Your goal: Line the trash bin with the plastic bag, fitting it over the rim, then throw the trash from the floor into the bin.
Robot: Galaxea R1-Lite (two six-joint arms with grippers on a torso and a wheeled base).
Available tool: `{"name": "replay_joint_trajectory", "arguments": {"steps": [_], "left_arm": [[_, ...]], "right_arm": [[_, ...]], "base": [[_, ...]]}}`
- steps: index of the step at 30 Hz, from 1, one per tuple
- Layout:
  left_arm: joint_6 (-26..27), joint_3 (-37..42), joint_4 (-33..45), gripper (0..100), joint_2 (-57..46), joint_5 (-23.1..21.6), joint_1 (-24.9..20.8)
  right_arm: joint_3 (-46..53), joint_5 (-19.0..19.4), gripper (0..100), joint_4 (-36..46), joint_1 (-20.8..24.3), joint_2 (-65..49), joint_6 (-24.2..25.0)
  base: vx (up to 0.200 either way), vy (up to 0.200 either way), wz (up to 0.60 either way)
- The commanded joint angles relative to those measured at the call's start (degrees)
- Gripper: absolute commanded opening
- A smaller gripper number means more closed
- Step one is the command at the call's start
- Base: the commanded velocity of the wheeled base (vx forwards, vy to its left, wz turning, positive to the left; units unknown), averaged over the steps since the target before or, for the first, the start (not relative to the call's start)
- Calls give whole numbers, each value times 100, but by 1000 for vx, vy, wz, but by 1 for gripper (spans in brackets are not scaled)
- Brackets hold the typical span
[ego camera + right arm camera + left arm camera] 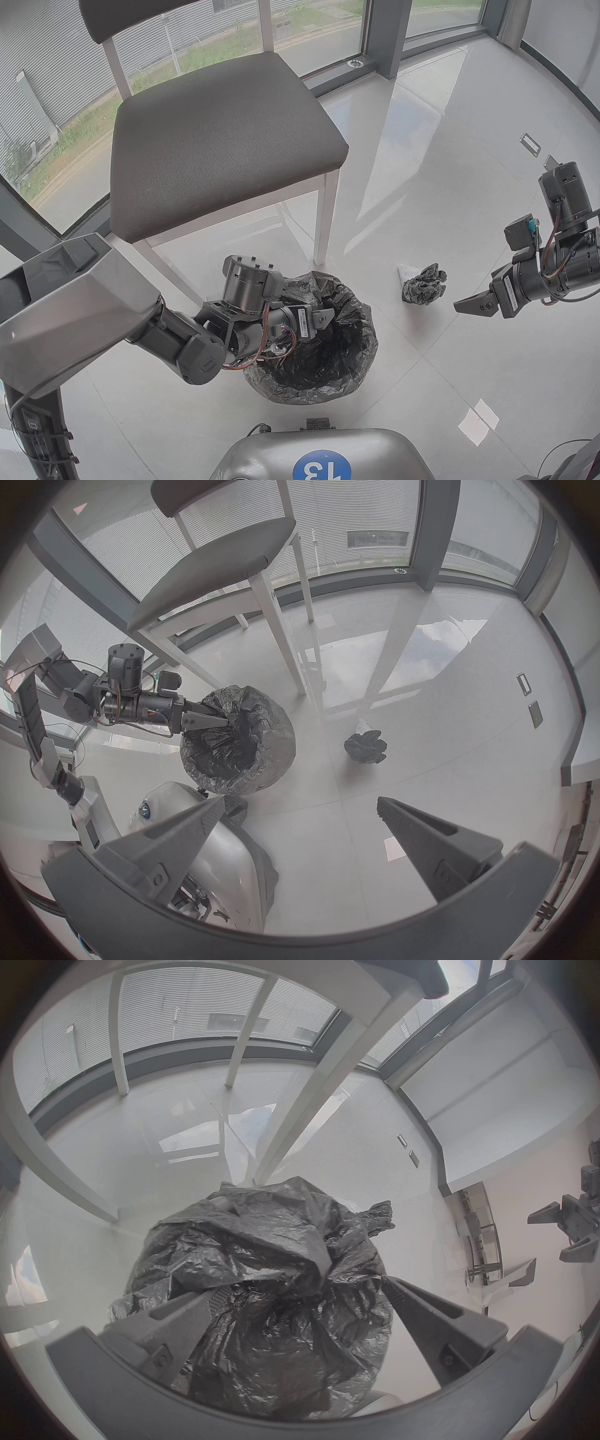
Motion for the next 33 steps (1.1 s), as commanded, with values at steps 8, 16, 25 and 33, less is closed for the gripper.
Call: {"name": "replay_joint_trajectory", "arguments": {"steps": [8,16,25,33], "left_arm": [[282,46,179,100,-3,31,454],[-8,231,153,100,-663,-22,-56],[-166,-6,135,100,-803,-57,-530],[-175,64,126,100,-777,-66,-565]], "right_arm": [[55,1,100,-1,-32,-12,-10],[37,1,100,-18,-32,41,-10],[37,1,100,-10,-32,32,-10],[29,1,100,-10,-32,23,-10]], "base": [[0,0,0],[0,0,0],[0,0,0],[0,0,0]]}}
